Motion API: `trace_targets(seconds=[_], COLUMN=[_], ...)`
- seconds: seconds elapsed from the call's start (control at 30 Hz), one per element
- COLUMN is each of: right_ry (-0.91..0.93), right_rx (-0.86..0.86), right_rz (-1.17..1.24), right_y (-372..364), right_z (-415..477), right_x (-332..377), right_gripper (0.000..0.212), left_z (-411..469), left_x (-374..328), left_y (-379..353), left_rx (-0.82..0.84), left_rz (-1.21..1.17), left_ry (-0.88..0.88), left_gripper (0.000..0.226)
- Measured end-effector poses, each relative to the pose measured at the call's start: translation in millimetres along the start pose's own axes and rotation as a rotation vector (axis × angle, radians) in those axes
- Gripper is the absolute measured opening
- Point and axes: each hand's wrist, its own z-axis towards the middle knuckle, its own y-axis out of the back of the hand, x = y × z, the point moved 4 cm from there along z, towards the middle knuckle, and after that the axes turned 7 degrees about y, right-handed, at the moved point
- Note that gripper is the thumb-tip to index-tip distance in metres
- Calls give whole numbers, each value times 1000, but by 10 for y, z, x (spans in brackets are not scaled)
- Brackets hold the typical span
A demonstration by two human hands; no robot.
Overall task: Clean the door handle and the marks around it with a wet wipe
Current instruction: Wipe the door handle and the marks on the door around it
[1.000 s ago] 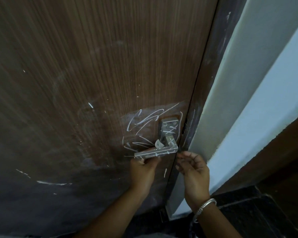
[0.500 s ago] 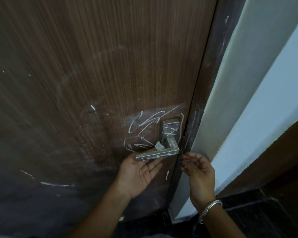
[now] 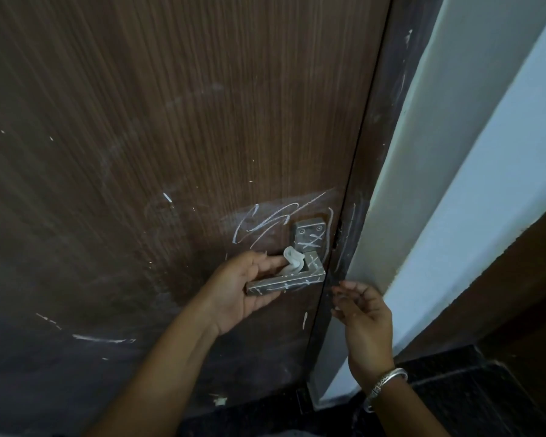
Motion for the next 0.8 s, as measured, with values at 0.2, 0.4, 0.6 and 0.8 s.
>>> trace_targets(seconds=[0.2,0.4,0.6,0.8], right_ry=[-4,-4,-2,1], right_rx=[3,13,19,29], right_rz=[-10,-14,-23,-29], right_y=[25,19,10,-11], right_z=[9,3,9,15], right_x=[-31,-59,-88,-111], right_gripper=[24,22,25,26], left_z=[-60,-39,-46,-44], left_x=[-270,-402,-432,-427], left_y=[-135,-355,-457,-430], left_rx=[-108,-339,-609,-672], left_rz=[508,981,1143,1195], left_ry=[-130,-350,-480,-538], left_gripper=[24,42,29,26])
